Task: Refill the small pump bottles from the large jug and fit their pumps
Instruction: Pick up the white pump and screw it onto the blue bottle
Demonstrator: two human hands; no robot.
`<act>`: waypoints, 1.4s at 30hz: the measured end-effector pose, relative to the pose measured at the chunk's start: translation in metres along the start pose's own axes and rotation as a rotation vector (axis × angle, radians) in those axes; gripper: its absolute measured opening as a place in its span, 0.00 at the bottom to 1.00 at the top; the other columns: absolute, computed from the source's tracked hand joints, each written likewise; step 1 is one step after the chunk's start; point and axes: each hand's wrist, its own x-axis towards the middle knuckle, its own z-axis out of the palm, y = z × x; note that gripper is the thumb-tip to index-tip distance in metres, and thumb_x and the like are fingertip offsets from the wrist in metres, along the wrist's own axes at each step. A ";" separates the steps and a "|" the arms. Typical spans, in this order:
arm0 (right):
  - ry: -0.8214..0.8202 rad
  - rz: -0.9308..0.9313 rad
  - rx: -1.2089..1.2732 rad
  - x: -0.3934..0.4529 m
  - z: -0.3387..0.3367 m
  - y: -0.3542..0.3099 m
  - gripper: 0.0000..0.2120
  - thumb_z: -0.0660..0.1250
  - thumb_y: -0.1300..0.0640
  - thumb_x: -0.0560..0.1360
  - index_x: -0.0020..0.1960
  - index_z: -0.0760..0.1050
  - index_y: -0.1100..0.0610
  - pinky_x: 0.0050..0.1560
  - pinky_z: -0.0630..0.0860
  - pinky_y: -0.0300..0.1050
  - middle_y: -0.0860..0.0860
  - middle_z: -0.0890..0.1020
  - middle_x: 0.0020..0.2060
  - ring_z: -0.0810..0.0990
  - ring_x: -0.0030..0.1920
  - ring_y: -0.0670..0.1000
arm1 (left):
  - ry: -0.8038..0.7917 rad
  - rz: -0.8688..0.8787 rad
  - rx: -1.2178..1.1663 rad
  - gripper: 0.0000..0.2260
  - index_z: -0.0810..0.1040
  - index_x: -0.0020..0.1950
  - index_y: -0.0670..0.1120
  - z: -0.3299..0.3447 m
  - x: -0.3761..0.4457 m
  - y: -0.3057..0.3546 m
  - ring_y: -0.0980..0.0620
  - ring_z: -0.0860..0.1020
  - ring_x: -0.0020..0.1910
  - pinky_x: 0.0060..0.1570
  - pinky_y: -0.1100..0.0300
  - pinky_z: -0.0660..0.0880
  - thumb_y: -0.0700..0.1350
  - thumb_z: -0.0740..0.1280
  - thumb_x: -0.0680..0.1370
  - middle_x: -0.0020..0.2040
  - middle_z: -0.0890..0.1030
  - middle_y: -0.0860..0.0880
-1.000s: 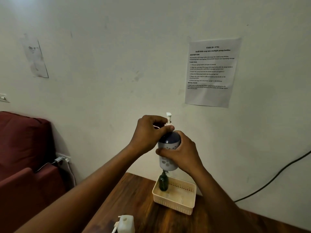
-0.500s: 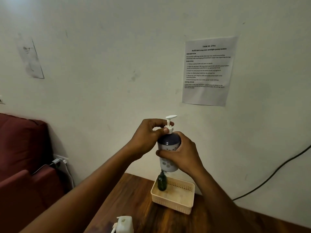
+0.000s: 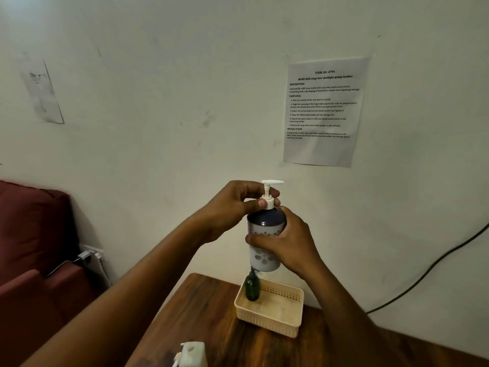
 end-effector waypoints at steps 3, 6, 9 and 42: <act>0.013 -0.016 -0.054 0.000 0.001 -0.003 0.32 0.79 0.41 0.62 0.59 0.67 0.40 0.42 0.71 0.32 0.38 0.75 0.50 0.78 0.48 0.45 | 0.201 0.061 0.095 0.11 0.86 0.59 0.49 0.006 0.002 0.000 0.56 0.84 0.53 0.48 0.68 0.79 0.46 0.78 0.77 0.52 0.86 0.47; 0.018 -0.008 -0.067 0.000 0.000 -0.002 0.32 0.79 0.40 0.62 0.59 0.67 0.41 0.42 0.71 0.31 0.40 0.76 0.52 0.78 0.48 0.45 | 0.288 0.091 0.042 0.22 0.83 0.67 0.47 0.010 0.003 -0.001 0.47 0.86 0.49 0.55 0.59 0.84 0.38 0.79 0.74 0.47 0.86 0.43; 0.017 -0.009 -0.024 -0.001 -0.004 -0.002 0.32 0.79 0.39 0.60 0.59 0.68 0.41 0.41 0.73 0.32 0.39 0.77 0.50 0.79 0.47 0.43 | 0.177 0.084 -0.011 0.23 0.78 0.72 0.46 0.006 0.002 0.001 0.51 0.88 0.53 0.57 0.59 0.83 0.32 0.72 0.79 0.50 0.89 0.48; -0.001 0.031 -0.018 0.005 -0.018 0.045 0.34 0.80 0.38 0.58 0.60 0.69 0.39 0.43 0.72 0.30 0.32 0.76 0.50 0.78 0.49 0.41 | 0.234 0.042 0.452 0.34 0.55 0.85 0.59 0.005 -0.006 -0.077 0.56 0.56 0.83 0.79 0.52 0.55 0.67 0.57 0.80 0.85 0.57 0.56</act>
